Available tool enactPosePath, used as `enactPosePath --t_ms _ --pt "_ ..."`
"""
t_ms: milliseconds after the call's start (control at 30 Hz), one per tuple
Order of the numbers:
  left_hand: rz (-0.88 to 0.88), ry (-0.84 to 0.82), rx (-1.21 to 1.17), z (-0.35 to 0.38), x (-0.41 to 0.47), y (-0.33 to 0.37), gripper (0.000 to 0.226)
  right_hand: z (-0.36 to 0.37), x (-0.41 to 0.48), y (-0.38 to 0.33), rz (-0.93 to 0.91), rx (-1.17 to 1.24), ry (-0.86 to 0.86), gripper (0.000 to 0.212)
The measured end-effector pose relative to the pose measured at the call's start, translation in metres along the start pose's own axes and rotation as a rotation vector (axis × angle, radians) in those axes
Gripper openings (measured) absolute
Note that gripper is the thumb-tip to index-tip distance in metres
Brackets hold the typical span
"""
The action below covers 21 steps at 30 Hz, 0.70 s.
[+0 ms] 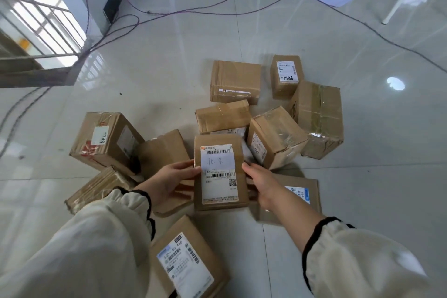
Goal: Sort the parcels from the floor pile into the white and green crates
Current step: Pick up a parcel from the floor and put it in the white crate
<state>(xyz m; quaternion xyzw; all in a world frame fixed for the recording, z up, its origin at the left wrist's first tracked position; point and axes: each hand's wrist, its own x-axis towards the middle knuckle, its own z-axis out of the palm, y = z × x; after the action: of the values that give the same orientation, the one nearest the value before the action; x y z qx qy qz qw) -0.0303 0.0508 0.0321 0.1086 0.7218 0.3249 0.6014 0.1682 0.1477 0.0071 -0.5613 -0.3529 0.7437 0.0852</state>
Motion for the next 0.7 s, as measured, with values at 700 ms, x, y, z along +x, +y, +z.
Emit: enactPosePath --t_ms 700 --pt "0.15 -0.287 0.247 0.049 -0.475 0.367 0.031 -0.048 -0.518 -0.366 -0.096 -0.099 -0.003 0.018"
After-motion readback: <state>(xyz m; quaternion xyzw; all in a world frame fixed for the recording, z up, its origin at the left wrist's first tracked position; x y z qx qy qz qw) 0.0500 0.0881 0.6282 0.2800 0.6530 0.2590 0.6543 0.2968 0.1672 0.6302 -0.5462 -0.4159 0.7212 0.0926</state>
